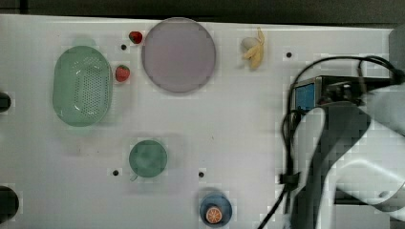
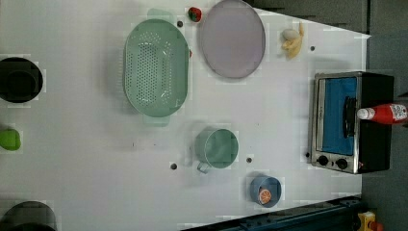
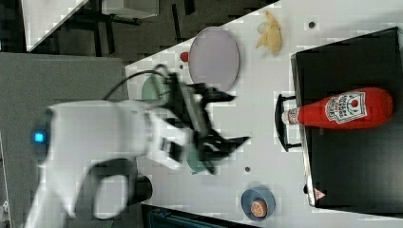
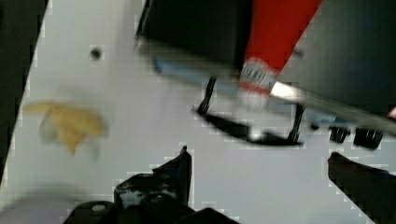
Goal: Pick Ketchup from oven and place it on table.
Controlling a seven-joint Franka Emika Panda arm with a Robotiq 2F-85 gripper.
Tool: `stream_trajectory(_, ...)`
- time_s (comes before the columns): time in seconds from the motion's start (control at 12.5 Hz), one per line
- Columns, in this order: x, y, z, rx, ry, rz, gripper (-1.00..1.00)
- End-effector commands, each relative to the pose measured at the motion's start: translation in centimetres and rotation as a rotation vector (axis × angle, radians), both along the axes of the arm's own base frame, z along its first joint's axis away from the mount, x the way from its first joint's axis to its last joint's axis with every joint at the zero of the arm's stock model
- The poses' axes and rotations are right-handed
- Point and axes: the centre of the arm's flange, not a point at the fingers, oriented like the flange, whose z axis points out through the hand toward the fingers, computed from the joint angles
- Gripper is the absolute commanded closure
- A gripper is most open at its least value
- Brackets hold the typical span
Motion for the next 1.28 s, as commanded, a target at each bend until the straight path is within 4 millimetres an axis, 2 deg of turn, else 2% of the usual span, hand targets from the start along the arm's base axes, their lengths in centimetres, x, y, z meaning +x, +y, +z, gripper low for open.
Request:
stream_trajectory(0.08,-1.6,-5.6,1.7,-0.069,-0.125,-0.093,-1.0)
stream_trajectory(0.48,-2.2,-10.5,-4.9,-0.06,-0.052,-0.216,-1.0)
stream_trajectory(0.8,-2.1,-14.1,-8.4,-0.1,-0.058,-0.28,-1.0)
stream_trajectory(0.96,-2.3,-15.0,-10.4,-0.108,-0.029,-0.294,-1.0)
stream_trajectory(1.28,-1.7,-15.1,-12.3,-0.095,-0.031,-0.312,-1.0)
